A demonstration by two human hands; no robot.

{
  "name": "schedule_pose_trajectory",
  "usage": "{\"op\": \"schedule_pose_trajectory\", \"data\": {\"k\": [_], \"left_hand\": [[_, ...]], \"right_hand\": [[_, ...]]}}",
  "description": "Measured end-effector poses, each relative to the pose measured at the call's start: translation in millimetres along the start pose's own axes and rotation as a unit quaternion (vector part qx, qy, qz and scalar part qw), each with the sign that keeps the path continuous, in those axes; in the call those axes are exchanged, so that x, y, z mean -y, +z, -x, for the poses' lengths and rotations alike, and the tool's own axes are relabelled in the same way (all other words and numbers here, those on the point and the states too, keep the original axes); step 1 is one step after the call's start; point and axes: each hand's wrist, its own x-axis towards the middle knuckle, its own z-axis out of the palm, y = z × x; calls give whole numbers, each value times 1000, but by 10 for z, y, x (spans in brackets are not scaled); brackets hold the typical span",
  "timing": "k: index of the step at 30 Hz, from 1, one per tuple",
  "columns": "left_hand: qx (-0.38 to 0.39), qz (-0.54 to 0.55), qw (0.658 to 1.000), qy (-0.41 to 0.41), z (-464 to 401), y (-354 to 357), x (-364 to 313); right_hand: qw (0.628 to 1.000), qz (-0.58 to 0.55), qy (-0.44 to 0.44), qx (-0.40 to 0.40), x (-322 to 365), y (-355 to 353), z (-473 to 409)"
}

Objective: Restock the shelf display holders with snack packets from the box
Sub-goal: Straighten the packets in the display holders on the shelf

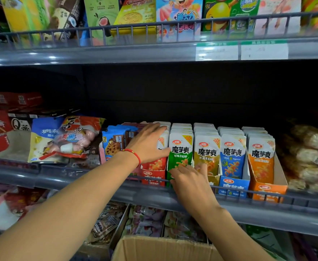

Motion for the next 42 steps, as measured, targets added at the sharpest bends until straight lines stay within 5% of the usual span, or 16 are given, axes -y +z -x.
{"op": "schedule_pose_trajectory", "data": {"k": [5, 10, 24, 28, 35, 42], "left_hand": [[-26, 13, 999, -38, -25, 86, -30], [52, -66, 996, -26, -127, 48, -15], [182, -40, 982, 25, -203, -219, 133], [133, 2, 991, 32, -51, -290, 207], [-73, -12, 994, 79, 392, -33, 185], [40, -35, 994, 94, 322, 52, 296]], "right_hand": [[999, -11, -30, -23, -31, 51, 12], [997, -32, -46, -44, -31, 97, 80], [998, -35, -51, -13, -62, 100, 104], [996, -73, -37, -30, -30, 48, 105], [997, -58, -6, -59, -64, -146, -149], [999, 51, -3, -2, -201, -174, -353]]}}
